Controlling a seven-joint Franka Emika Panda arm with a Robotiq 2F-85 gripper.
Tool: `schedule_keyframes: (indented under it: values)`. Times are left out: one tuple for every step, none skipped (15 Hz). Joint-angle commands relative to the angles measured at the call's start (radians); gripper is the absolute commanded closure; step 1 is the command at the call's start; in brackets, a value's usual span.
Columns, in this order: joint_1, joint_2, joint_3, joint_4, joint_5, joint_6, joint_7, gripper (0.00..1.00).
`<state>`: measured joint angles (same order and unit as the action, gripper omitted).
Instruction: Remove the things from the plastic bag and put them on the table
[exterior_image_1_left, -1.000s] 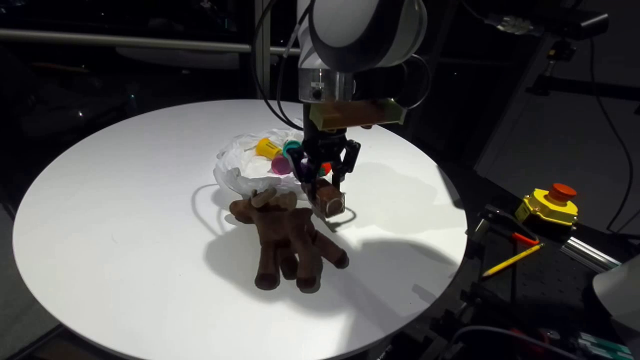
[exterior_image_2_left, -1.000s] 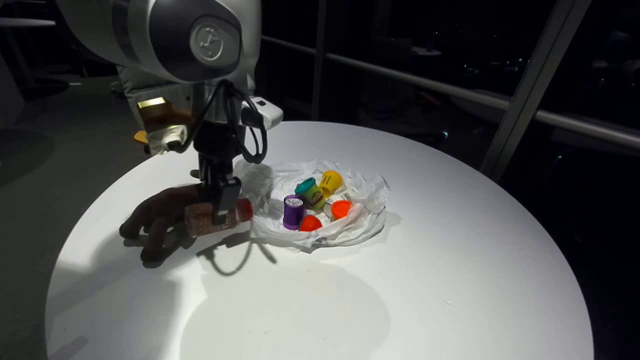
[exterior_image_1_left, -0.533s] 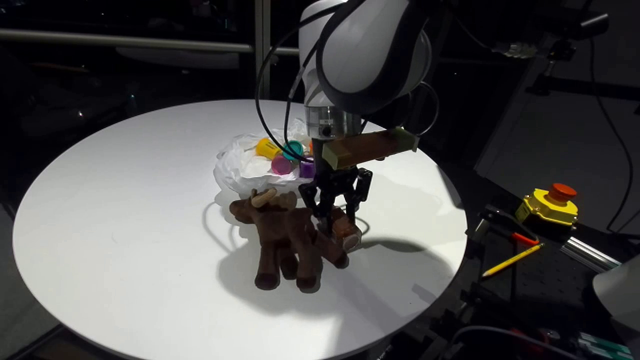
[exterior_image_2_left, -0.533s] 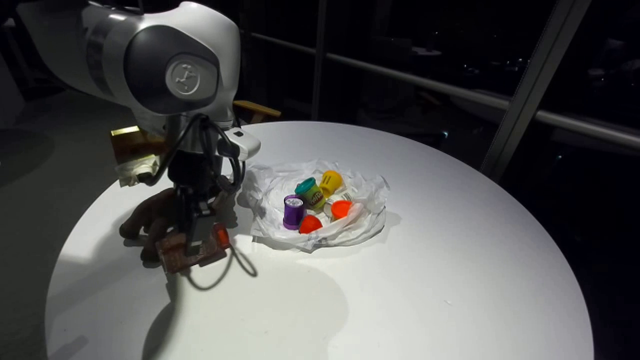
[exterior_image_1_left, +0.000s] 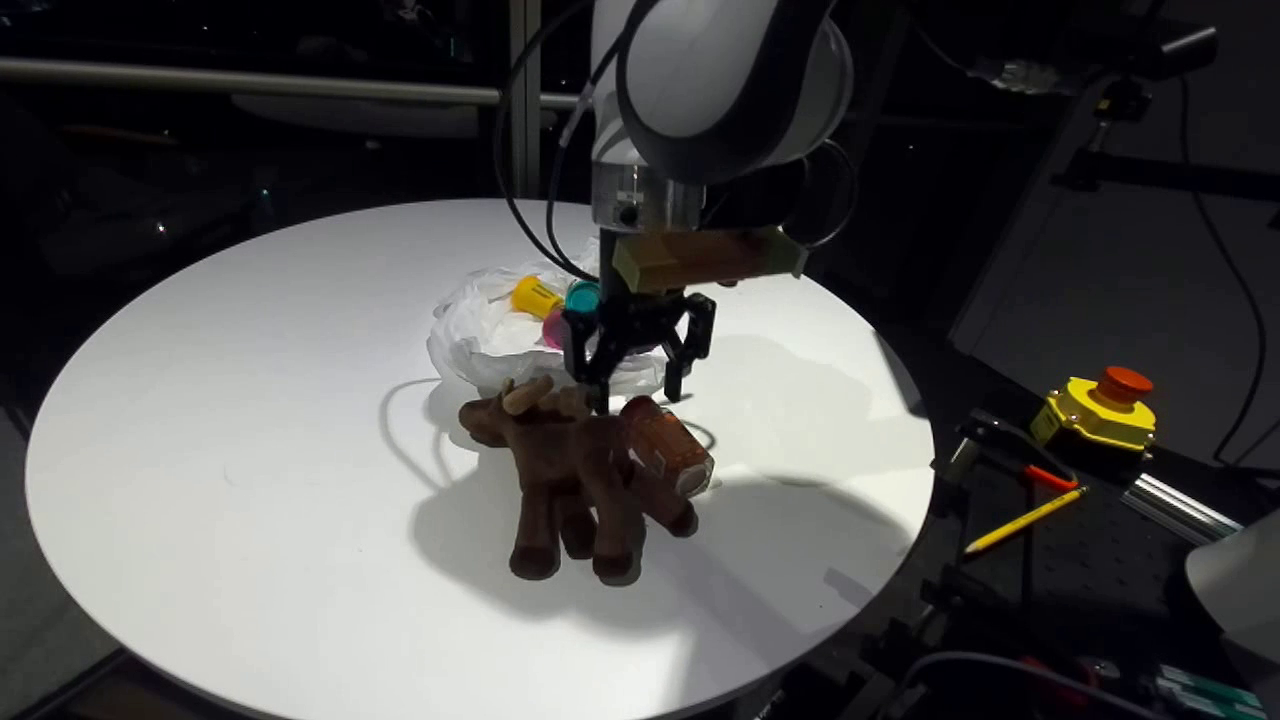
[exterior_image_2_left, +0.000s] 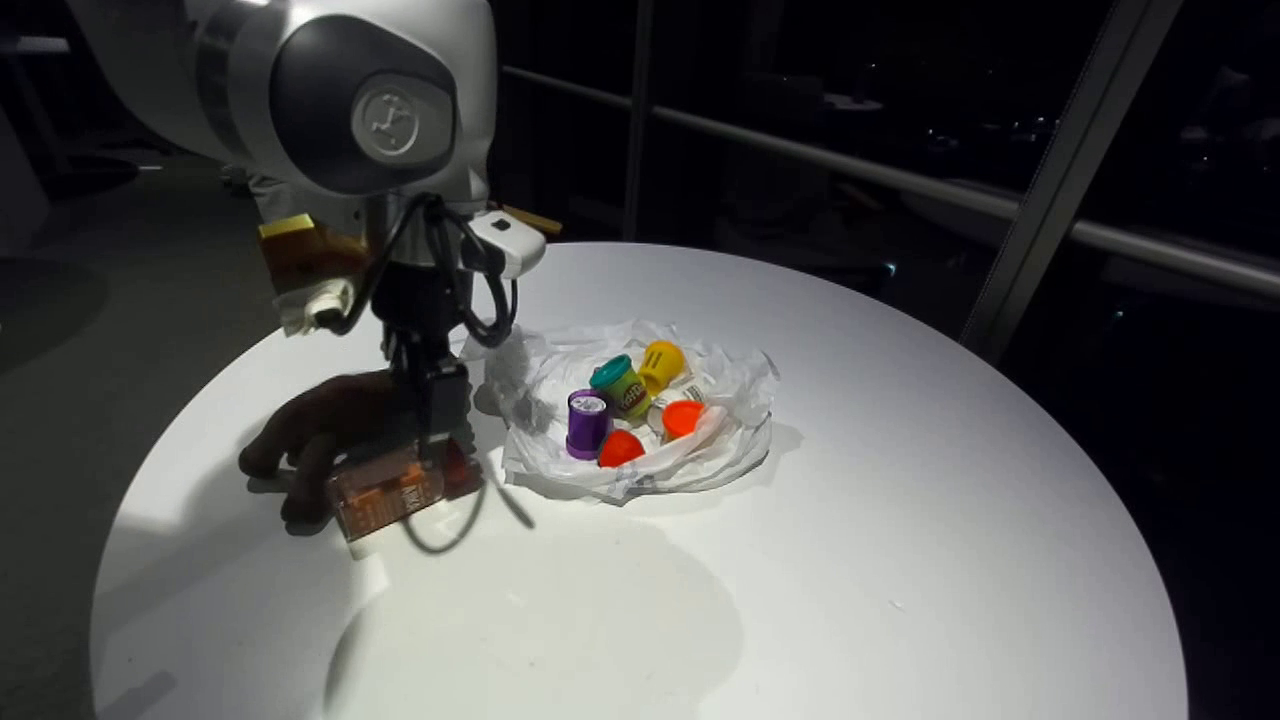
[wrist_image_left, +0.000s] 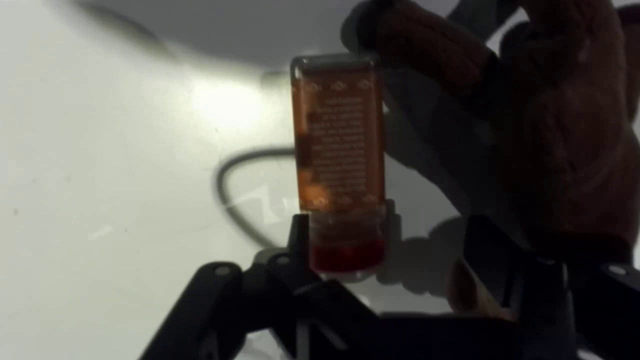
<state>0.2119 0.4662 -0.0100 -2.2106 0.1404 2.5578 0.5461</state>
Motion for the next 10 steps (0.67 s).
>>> schedule_keyframes:
  values:
    - [-0.022,-0.055,-0.023,0.077,0.018,-0.001,0.035,0.00]
    - [-0.028,-0.045,-0.036,0.115,0.013,0.003,0.057,0.00]
    - [-0.029,-0.032,-0.055,0.151,-0.008,-0.001,0.077,0.00]
    - [-0.030,-0.017,-0.075,0.184,-0.029,-0.004,0.098,0.00]
    - [-0.032,-0.002,-0.092,0.214,-0.040,-0.008,0.114,0.00]
    - [-0.031,0.014,-0.111,0.240,-0.061,-0.007,0.131,0.00]
    - [-0.030,0.031,-0.128,0.263,-0.081,-0.004,0.148,0.00]
    - [-0.028,0.047,-0.143,0.282,-0.099,-0.008,0.162,0.00]
    - [-0.026,0.068,-0.155,0.305,-0.115,-0.010,0.177,0.00]
    - [-0.024,0.088,-0.164,0.323,-0.128,-0.014,0.192,0.00]
